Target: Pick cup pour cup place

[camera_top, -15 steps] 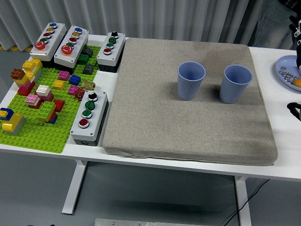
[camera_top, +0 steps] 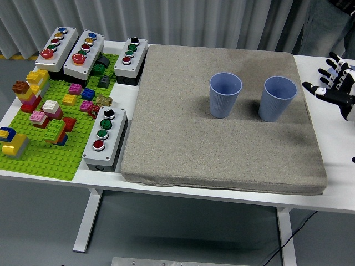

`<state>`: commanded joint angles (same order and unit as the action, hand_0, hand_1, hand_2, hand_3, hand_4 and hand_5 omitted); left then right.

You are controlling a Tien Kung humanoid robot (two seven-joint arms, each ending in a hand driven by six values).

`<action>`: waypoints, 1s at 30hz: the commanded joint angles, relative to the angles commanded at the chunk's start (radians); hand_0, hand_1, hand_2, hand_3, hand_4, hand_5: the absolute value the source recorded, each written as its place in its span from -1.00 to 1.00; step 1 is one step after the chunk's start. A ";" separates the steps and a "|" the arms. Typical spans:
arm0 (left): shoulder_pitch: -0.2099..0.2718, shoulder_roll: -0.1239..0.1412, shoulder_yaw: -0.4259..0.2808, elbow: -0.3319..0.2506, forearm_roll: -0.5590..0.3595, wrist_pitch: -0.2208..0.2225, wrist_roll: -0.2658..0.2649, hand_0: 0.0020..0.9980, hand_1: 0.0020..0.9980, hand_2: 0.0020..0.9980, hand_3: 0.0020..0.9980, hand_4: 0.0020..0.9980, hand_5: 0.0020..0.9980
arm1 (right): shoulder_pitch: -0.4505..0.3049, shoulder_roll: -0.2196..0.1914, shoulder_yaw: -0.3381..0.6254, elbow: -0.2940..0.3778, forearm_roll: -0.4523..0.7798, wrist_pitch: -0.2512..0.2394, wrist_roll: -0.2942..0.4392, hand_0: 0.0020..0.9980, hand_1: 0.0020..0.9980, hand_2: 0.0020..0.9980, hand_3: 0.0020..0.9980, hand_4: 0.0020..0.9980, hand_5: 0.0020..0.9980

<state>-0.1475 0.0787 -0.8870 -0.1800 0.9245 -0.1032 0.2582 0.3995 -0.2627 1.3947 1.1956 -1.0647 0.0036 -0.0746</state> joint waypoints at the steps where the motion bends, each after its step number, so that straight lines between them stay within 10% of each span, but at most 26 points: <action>1: 0.000 0.000 0.000 0.000 0.001 0.000 0.000 0.53 0.52 0.64 0.32 0.00 0.98 | -0.003 0.001 -0.001 0.001 -0.001 -0.001 0.000 0.95 0.87 1.00 1.00 0.76 -0.65; 30: -0.010 -0.006 0.028 0.000 -0.007 -0.006 -0.002 0.53 0.51 0.63 0.32 0.00 0.98 | -0.075 0.023 -0.118 -0.013 0.023 -0.038 0.060 0.93 0.86 1.00 1.00 0.71 -0.67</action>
<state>-0.1575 0.0725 -0.8592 -0.1800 0.9171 -0.1095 0.2561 0.3247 -0.2402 1.2771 1.1825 -1.0418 -0.0347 -0.0151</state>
